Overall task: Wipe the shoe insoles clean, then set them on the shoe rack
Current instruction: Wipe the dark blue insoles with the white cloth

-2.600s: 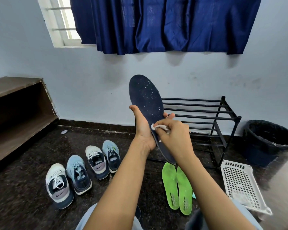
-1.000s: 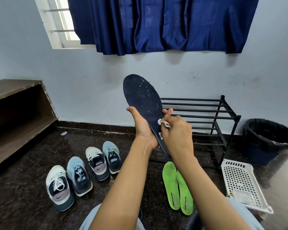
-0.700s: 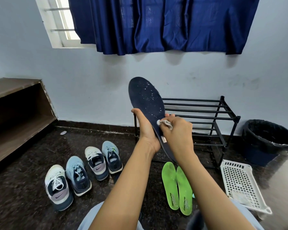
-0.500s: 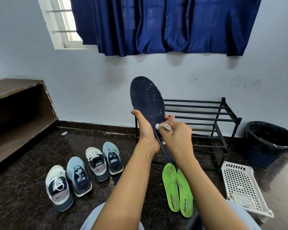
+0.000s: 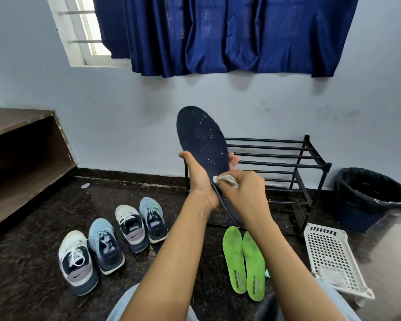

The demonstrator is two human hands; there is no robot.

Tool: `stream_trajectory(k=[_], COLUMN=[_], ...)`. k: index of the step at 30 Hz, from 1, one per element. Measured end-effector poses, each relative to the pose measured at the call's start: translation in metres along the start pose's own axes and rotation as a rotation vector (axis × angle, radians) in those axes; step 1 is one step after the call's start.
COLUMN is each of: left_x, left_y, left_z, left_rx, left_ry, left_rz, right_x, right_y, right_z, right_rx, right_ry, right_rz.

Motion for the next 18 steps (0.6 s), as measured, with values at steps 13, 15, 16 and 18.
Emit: stream_trajectory(k=[13, 15, 16, 18], left_x=[-0.006, -0.004, -0.002, 0.002], left_y=[0.002, 0.004, 0.005, 0.009], left_z=[-0.001, -0.003, -0.002, 0.002], left_rx=[0.006, 0.007, 0.007, 0.019], left_ry=[-0.018, -0.029, -0.063, -0.101], left_rz=[-0.017, 0.0, 0.014, 0.035], right_x=[0.002, 0.002, 0.0, -0.007], right_y=[-0.002, -0.002, -0.005, -0.01], right_z=[0.001, 0.001, 0.0, 0.003], right_rx=[0.014, -0.002, -0.024, -0.091], right_ry=[-0.097, -0.122, -0.071, 0.126], right_rz=[0.046, 0.079, 0.027, -0.168])
Point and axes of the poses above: each hand's wrist, its own y-axis away from the middle knuckle, its own x-axis out of the palm, z = x × y, the point moved 6 cm from there along -y, towards the middle knuckle, and after that the axes turned 1 degree about -y, right-handed, at the moved point
